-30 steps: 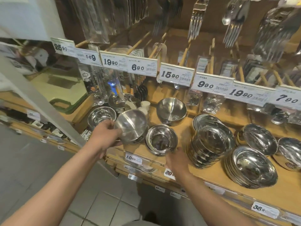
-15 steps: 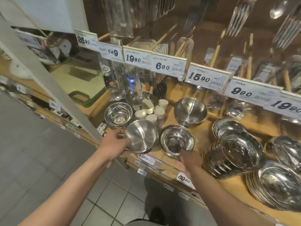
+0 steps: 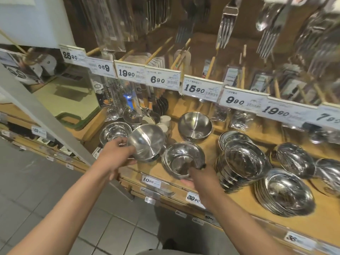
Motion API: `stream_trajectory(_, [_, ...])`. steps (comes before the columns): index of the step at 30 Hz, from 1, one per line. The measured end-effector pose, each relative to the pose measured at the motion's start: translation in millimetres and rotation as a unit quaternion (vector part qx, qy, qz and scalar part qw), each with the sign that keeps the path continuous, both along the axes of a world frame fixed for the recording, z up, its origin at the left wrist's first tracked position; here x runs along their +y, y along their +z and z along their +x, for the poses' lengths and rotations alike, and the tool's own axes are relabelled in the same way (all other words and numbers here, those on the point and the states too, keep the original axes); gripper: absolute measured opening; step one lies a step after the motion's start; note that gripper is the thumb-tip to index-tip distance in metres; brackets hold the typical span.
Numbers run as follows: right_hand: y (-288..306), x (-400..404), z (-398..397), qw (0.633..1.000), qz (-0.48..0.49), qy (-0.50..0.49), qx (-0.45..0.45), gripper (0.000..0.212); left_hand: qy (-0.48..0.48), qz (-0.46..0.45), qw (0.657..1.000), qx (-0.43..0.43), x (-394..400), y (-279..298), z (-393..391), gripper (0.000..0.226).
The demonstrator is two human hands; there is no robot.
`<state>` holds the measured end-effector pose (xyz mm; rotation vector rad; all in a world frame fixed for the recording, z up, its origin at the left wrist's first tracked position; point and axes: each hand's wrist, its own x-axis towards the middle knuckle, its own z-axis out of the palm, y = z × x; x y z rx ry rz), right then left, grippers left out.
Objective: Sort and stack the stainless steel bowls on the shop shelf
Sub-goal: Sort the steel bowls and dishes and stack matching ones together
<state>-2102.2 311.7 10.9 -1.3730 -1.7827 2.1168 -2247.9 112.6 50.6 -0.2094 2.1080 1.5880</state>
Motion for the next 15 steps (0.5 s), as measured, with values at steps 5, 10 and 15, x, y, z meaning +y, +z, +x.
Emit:
stream_trajectory(5, [45, 17, 47, 0.992, -0.069, 0.007, 0.107, 0.039, -0.018, 0.008, 1.0, 0.013, 19, 27, 9, 0.036])
stream_trajectory(10, [75, 68, 112, 0.987, -0.042, -0.072, 0.141, 0.033, -0.104, 0.03, 0.994, 0.022, 65, 46, 33, 0.028])
stream_trajectory(15, [74, 132, 182, 0.968, -0.028, -0.198, 0.154, 0.038, -0.2, 0.025, 0.978, 0.048, 127, 53, 67, 0.024])
